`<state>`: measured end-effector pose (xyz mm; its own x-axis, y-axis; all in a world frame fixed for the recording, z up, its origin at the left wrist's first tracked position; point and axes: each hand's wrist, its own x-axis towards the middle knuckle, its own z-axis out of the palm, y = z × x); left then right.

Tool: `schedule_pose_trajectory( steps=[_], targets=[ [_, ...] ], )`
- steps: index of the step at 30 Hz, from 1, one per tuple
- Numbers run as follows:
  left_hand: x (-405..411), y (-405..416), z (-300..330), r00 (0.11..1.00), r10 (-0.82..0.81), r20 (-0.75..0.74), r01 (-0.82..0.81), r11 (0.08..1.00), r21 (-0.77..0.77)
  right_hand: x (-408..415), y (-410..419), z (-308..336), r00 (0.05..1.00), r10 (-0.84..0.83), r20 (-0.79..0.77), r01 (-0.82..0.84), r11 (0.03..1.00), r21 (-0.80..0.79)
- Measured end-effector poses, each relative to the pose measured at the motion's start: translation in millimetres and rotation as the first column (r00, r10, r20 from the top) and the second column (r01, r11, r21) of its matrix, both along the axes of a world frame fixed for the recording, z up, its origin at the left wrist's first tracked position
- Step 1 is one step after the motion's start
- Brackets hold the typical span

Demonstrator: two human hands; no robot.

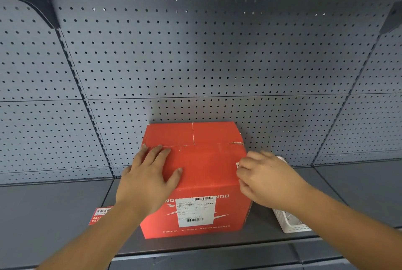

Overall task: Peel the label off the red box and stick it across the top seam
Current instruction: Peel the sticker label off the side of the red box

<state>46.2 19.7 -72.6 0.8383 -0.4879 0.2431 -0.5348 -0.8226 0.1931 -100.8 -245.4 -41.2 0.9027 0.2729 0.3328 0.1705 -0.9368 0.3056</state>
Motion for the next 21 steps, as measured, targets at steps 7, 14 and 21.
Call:
schedule_pose_trajectory(
  steps=[7, 14, 21],
  targets=[
    [0, 1, 0, 1.0, 0.002, 0.002, -0.002, 1.0, -0.004, 0, 5, -3, 0.998, -0.02, 0.063, 0.023, 0.999, -0.043],
    [-1, 1, -1, 1.0, -0.002, 0.006, 0.002, 1.0, -0.003, -5, -2, -2, 0.987, -0.159, 0.039, 0.146, 0.962, 0.229],
    [-1, 1, -1, 1.0, -0.004, 0.006, 0.004, 1.0, -0.012, -10, -9, -5, 0.97, -0.224, -0.097, 0.243, 0.867, 0.435]
  ],
)
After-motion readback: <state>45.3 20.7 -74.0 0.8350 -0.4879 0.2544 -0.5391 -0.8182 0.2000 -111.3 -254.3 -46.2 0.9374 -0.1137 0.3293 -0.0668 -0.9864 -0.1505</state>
